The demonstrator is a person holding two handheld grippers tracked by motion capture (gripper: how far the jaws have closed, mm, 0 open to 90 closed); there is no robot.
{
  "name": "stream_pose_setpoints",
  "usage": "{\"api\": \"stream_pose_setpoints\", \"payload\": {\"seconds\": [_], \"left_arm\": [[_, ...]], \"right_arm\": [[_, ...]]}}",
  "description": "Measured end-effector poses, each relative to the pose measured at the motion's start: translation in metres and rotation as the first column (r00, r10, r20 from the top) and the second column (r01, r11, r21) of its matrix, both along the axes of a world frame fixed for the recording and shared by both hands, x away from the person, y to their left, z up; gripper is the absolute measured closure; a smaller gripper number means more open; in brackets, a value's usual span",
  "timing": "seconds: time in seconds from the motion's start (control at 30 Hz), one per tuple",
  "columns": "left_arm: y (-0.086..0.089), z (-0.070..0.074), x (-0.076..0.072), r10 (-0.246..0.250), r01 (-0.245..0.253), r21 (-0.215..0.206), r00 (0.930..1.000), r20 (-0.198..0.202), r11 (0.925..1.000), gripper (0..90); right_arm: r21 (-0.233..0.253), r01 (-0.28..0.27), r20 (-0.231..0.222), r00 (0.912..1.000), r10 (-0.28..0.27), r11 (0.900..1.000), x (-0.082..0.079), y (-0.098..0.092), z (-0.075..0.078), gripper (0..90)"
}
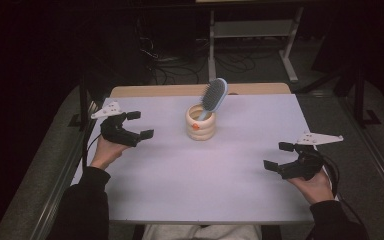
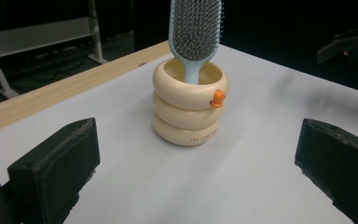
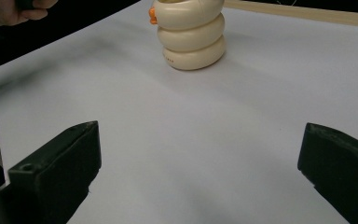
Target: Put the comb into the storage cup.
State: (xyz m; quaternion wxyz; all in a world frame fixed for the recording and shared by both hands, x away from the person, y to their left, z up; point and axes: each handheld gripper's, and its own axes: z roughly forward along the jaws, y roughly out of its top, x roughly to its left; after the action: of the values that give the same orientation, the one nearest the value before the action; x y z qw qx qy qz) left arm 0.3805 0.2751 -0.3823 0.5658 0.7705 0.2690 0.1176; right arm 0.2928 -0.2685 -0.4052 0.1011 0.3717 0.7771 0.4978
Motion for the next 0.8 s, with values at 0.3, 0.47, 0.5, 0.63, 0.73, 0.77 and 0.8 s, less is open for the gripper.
{"api": "stream_pose_setpoints", "payload": {"seconds": [0.3, 0.47, 0.5, 0.63, 0.73, 0.77, 0.8], "left_arm": [[0.018, -0.007, -0.009, 0.03, -0.03, -0.017, 0.9995, 0.001, 0.9994, 0.0], [0.029, -0.011, -0.013, 0.051, -0.051, -0.026, 0.9987, -0.003, 0.9983, 0.0], [0.031, -0.011, -0.014, 0.055, -0.055, -0.031, 0.9985, -0.004, 0.998, 0.0], [0.039, -0.013, -0.018, 0.071, -0.071, -0.055, 0.9975, 0.002, 0.996, 0.0], [0.045, -0.016, -0.021, 0.081, -0.081, -0.056, 0.9967, -0.005, 0.9952, 0.0], [0.047, -0.017, -0.022, 0.088, -0.088, -0.063, 0.9961, -0.006, 0.9941, 0.0], [0.049, -0.019, -0.023, 0.089, -0.089, -0.068, 0.996, -0.007, 0.9937, 0.0]], "right_arm": [[0.0, 0.002, -0.002, 1.0, -0.002, 1.0, 0.0, 0.0, 0.0, 0.0], [0.0, 0.002, -0.002, 1.0, -0.002, 1.0, 0.0, 0.0, 0.0, 0.0], [0.001, 0.002, -0.003, 1.0, -0.002, 1.0, 0.0, 0.0, 0.0, 0.0], [0.0, 0.003, -0.004, 1.0, -0.003, 1.0, 0.0, 0.0, 0.0, 0.0], [-0.002, 0.004, -0.003, 1.0, -0.004, 1.0, 0.001, 0.0, -0.001, 0.0], [-0.002, 0.003, -0.003, 1.0, -0.003, 1.0, 0.001, 0.0, -0.001, 0.0], [-0.002, 0.003, -0.003, 1.0, -0.003, 1.0, 0.001, 0.0, -0.001, 0.0]]}}
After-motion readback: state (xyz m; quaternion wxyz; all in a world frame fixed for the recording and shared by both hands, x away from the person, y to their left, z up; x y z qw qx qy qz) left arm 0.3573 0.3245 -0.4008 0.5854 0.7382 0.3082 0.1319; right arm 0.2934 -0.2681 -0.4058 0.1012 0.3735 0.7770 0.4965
